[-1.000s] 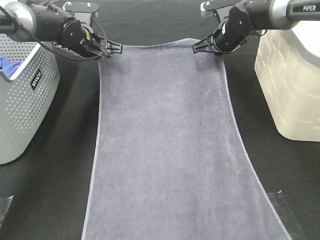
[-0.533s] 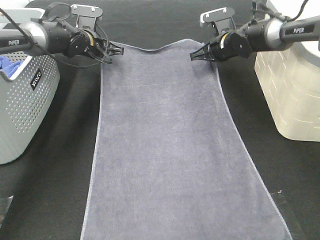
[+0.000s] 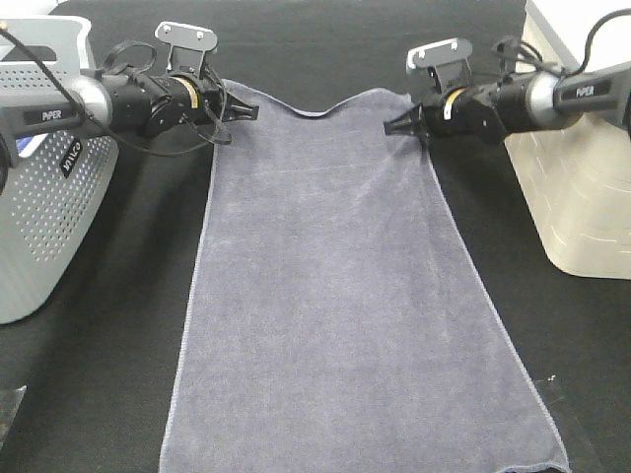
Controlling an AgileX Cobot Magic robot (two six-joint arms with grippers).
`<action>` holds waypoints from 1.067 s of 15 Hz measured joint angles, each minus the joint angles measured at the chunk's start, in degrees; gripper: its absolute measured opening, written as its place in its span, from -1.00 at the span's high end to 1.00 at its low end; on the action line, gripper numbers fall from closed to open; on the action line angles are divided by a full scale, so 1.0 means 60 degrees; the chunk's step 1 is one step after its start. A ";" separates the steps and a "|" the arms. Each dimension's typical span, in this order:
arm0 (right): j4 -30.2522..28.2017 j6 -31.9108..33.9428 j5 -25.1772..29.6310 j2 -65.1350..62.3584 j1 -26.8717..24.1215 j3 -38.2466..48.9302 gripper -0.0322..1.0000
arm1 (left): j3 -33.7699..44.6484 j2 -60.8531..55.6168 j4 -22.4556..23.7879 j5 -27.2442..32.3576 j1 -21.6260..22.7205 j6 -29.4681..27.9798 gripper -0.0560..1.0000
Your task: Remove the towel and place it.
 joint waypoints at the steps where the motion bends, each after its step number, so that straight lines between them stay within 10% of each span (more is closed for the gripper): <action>1: 0.0000 0.0000 0.0000 0.0057 -0.0048 0.0000 0.80 | 0.0000 0.0038 0.0000 0.0038 0.0000 0.0000 0.88; 4: 0.0000 0.0000 -0.0048 0.0086 -0.0067 -0.0029 0.42 | -0.0010 0.0124 0.0000 0.0057 0.0000 0.0010 0.62; 9: 0.0267 0.0000 0.0210 0.0067 -0.0067 -0.0029 -0.51 | -0.0010 0.0086 0.0000 0.0067 0.0000 0.0010 -0.52; 16: 0.1910 0.0000 0.2273 -0.1528 -0.0057 -0.0029 -0.60 | -0.0038 -0.1461 0.0000 0.1480 -0.0201 0.0000 -0.60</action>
